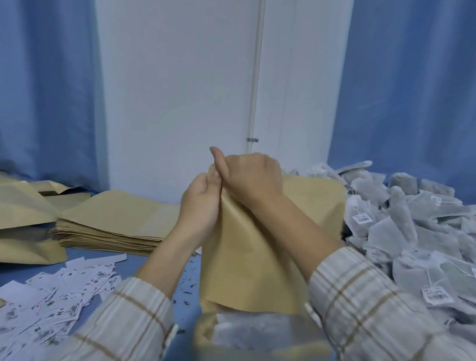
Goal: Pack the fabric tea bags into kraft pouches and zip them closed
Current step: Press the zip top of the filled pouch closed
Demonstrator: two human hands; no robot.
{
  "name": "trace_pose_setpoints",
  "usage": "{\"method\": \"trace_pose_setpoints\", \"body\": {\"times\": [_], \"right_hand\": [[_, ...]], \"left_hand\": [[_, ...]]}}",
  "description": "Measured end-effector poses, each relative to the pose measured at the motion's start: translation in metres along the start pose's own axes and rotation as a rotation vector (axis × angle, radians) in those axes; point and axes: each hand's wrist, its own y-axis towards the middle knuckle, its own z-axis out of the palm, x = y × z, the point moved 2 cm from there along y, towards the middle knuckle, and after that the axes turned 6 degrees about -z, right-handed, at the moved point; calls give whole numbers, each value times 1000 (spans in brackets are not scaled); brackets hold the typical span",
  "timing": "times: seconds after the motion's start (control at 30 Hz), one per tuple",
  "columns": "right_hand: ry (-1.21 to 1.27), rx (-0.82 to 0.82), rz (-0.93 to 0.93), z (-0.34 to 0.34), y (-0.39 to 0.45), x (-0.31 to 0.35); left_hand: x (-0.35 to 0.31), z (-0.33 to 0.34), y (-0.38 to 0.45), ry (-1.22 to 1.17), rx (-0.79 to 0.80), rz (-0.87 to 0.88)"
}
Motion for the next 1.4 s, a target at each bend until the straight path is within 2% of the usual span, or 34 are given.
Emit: {"method": "trace_pose_setpoints", "body": {"times": [0.1,0.2,0.3,0.4,0.53,0.63,0.7,0.77,0.83,0.87,0.93,1.0,1.13,1.17,1.23,1.33,1.4], "right_hand": [[68,23,39,5,7,6],[192,50,121,8,3,-18],[156,32,221,10,-13,-40],[191,87,311,11,-23,-61],[113,38,376,13,-35,-82],[432,30,495,21,-43,-91],[812,109,599,27,-55,-95],[1089,289,643,36,-80,-96],[1173,485,606,51,-112,-91],[1218,538,588,61,-126,-87],[1343,518,640,79,-146,-80],[1426,433,771,96,-158,-70],[1526,347,942,115,-164,-51],[1550,311,961,118,-163,-48],[1592,211,1007,120,-160,-41],[1714,151,1066,121,-153,-27],[1837,127,1086,116,-147,-16]], "left_hand": [[0,-10,1,102,-109,101],[4,-26,5,85,-170,102],[5,-31,6,95,-153,112],[10,-32,7,75,-164,92],[21,-39,10,67,-167,80],[31,-46,15,39,-206,25],[40,-59,20,-119,-291,-89],[49,-73,18,-404,-362,-210],[58,-80,13,-612,-401,-276],[63,-82,10,-631,-426,-300],[73,-88,6,-621,-491,-350],[82,-97,4,-615,-551,-386],[87,-120,9,-638,-616,-389],[89,-124,10,-694,-561,-404],[88,-128,8,-842,-250,-412],[97,-117,-11,-578,200,-458],[104,-103,-25,-497,305,-486]]}}
